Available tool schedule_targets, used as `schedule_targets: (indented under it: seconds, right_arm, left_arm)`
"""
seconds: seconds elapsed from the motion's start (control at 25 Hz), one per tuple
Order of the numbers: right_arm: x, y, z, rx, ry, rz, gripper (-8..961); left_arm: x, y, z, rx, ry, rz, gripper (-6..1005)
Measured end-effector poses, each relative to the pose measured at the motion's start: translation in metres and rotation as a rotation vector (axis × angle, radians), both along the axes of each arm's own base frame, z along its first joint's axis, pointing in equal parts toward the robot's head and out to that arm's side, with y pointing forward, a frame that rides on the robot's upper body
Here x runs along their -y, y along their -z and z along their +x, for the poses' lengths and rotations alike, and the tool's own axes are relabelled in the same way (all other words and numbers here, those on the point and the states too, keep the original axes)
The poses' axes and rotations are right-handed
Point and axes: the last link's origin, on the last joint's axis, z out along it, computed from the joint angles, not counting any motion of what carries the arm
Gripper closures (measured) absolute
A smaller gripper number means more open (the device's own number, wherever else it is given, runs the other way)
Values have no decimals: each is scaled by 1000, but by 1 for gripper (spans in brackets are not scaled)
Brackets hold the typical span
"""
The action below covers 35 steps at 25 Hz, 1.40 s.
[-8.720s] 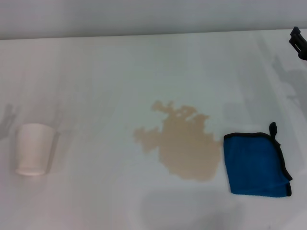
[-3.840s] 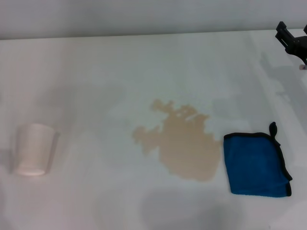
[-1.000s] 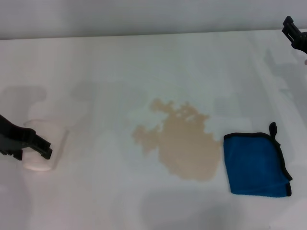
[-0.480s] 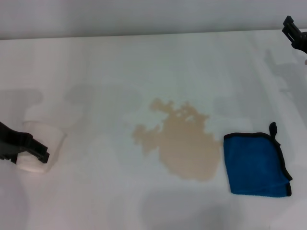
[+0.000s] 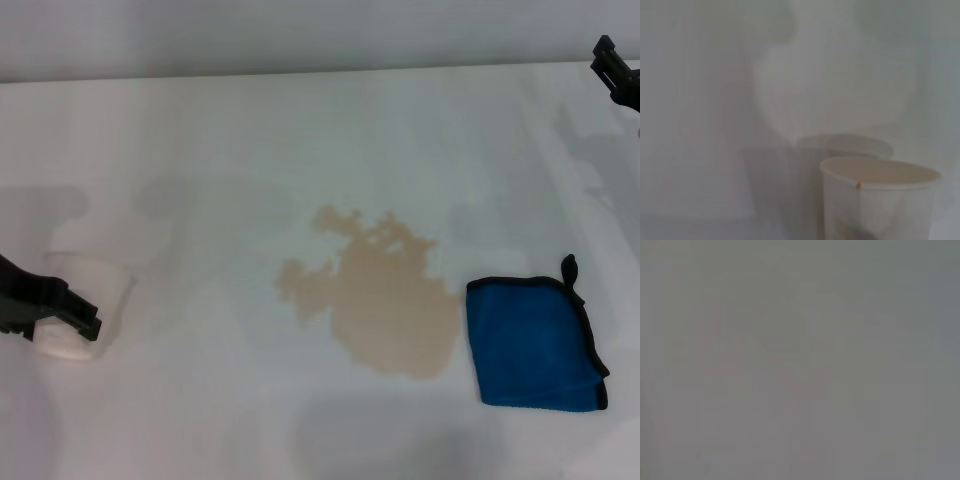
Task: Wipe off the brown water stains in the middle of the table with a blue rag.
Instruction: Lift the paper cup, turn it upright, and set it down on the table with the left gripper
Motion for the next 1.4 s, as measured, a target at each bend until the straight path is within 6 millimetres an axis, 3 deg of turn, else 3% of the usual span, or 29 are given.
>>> schedule_targets:
  seconds: [0.56,0.84,1.08,1.4]
  right_arm:
    - [2,0,1,0,3,-1,113]
    - [2,0,1,0,-1,3,113]
    - [1,0,0,2,-6,2,113]
    - [1,-1,-1,4,-10,2,113]
  left_arm:
    - [-10,-17,23,81,80,95,342]
    - [-21,-31,39,194,244,285,349]
    - [-26,-33,35,299,402,423,352]
    - [-10,-25,5,408,576,586,354]
